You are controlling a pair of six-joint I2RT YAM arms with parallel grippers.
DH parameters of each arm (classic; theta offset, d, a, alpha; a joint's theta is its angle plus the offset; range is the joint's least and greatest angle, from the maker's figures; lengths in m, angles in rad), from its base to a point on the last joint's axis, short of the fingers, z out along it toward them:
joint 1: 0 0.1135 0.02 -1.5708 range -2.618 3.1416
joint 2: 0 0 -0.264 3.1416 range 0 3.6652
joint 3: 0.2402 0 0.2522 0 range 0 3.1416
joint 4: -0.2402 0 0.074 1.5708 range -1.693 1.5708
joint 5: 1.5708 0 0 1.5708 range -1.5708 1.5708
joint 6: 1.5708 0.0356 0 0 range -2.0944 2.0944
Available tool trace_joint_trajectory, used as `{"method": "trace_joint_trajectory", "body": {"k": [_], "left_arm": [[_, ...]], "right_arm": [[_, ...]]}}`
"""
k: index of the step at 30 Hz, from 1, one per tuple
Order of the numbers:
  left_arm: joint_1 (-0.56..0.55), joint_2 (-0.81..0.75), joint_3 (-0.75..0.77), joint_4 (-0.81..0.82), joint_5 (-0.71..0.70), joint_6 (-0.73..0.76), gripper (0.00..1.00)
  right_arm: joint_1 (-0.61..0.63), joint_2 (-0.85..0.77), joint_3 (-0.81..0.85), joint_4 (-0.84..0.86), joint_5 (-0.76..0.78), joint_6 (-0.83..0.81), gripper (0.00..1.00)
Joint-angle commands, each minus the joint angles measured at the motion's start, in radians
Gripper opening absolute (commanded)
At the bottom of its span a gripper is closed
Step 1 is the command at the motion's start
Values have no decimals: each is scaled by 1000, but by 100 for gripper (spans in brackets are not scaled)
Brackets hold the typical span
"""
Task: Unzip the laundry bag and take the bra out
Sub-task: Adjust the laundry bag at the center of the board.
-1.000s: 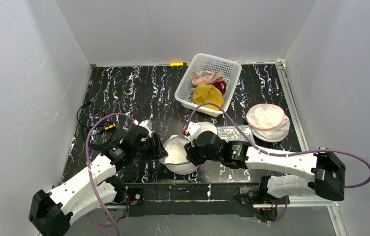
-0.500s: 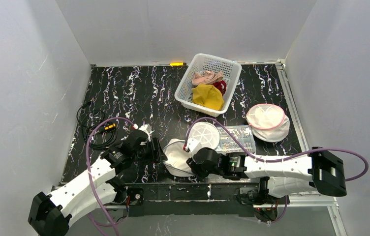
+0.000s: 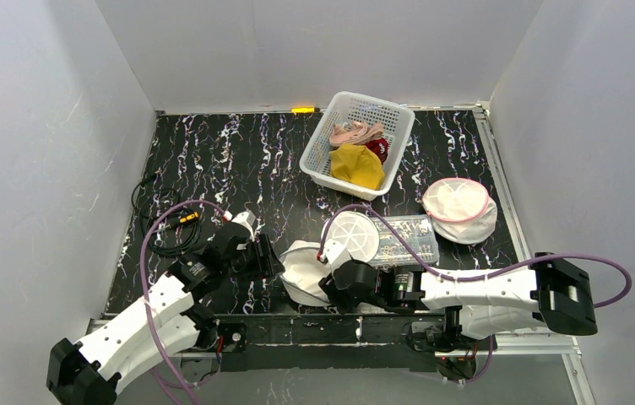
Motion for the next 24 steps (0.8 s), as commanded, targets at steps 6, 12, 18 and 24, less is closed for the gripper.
{"method": "trace_joint_trajectory", "body": {"k": [6,12,18,24], "left_arm": [[3,-69,42,-76,-51,16,59],[4,-91,49,-10,-16,10,64],[3,22,117,-4,-27,52,60],[3,80,142,-59,-73,107,36]], "right_arm": [[10,-38,-19,31,60,43,76],[11,-50,-17,47,65,49,79],[14,-52,0,79,47,52,78],[15,-48,22,98,33,54,76]]}}
